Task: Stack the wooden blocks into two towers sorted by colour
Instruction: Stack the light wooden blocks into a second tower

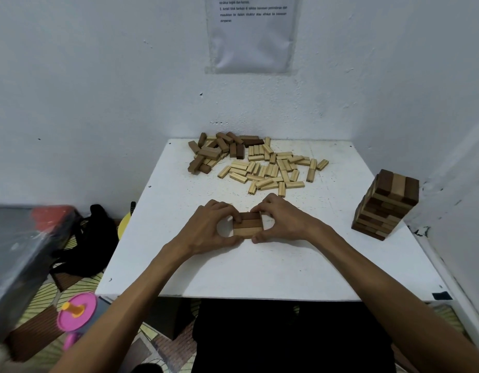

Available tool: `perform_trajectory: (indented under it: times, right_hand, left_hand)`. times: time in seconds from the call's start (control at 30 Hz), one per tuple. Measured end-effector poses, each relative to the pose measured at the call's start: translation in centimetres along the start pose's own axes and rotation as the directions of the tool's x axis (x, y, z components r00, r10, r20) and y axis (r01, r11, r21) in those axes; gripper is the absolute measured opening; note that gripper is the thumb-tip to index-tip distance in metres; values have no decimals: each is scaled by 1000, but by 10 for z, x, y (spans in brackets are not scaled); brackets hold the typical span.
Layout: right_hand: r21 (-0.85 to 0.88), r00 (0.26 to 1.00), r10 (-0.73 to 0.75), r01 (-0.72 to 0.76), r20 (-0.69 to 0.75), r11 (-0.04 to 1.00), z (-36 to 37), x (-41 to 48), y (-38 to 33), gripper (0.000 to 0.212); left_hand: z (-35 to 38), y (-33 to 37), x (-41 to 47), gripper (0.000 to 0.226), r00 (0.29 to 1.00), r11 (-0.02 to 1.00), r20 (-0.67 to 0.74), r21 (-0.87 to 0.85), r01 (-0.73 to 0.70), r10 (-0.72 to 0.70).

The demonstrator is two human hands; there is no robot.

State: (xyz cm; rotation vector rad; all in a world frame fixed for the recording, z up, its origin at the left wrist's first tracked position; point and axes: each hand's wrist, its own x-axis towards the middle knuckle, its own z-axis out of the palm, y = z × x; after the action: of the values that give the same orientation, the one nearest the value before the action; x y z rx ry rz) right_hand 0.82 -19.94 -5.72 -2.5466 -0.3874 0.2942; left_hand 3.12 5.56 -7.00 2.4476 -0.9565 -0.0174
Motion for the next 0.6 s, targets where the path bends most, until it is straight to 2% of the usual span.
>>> perform_trajectory:
  times: [0.1,0.23,0.33,0.6]
  right_hand:
    - [-5,997,-74,74,-32,997,6,-6,4,79]
    - [5,979,-173,174,-106,985,10,-21,5,54]
    - [-18,973,-193,192,-129,981,10,-27,2,46]
    - [-44,950,-234,230,-207,972,-27,-39,-1,41]
  left_hand:
    - [2,-1,-1,37,999,998,-48,-60,-26,23]
    - [5,4,-5,35,994,992,-99,-115,-58,47]
    - [5,6,-3,37,995,991,-73,-115,-74,66]
    - [-19,20,25,38,986,968,-28,-189,-165,162]
